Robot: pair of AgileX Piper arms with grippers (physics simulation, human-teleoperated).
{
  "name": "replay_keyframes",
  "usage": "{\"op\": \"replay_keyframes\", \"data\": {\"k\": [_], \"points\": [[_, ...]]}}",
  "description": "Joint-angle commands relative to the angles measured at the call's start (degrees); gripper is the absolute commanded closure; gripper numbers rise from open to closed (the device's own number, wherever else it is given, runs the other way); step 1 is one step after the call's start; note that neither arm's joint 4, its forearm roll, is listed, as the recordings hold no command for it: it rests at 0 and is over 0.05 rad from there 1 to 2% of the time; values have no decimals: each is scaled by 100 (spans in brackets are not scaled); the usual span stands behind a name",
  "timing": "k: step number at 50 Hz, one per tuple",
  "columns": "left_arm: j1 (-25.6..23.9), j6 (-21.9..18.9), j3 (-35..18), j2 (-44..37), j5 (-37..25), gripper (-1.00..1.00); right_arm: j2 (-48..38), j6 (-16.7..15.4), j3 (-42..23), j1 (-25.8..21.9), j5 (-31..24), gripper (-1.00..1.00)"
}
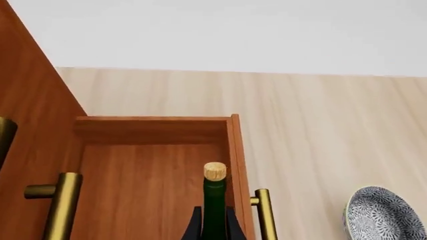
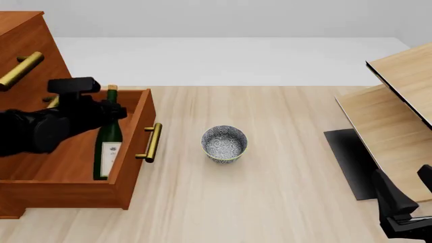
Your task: Put the wine bottle in the bottom drawer of the cabinet.
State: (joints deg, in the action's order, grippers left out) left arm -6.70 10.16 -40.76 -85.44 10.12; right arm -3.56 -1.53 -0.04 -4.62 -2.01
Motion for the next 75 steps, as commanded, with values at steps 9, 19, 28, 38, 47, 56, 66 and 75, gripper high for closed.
{"op": "replay_keyframes", "data": {"k": [9, 19, 28, 38, 47, 56, 66, 75], "points": [[110, 396, 72, -818, 270, 100, -37, 0, 0, 11, 27, -100], [104, 457, 28, -1029, 355, 100, -38, 1, 0, 19, 25, -100], [185, 359, -136, -1260, 326, 100, -24, 1, 0, 25, 16, -100], [193, 308, -318, -1379, 244, 100, -41, 7, 0, 34, 23, -100], [194, 366, -407, -1334, 178, 100, -32, 8, 0, 46, 15, -100], [185, 427, -404, -1340, 189, 100, -22, 11, 0, 46, 8, -100], [190, 393, -421, -1375, 170, 100, -23, 1, 0, 39, 7, -100], [164, 568, -352, -1420, 272, 100, -9, 3, 0, 37, -4, -100]]}}
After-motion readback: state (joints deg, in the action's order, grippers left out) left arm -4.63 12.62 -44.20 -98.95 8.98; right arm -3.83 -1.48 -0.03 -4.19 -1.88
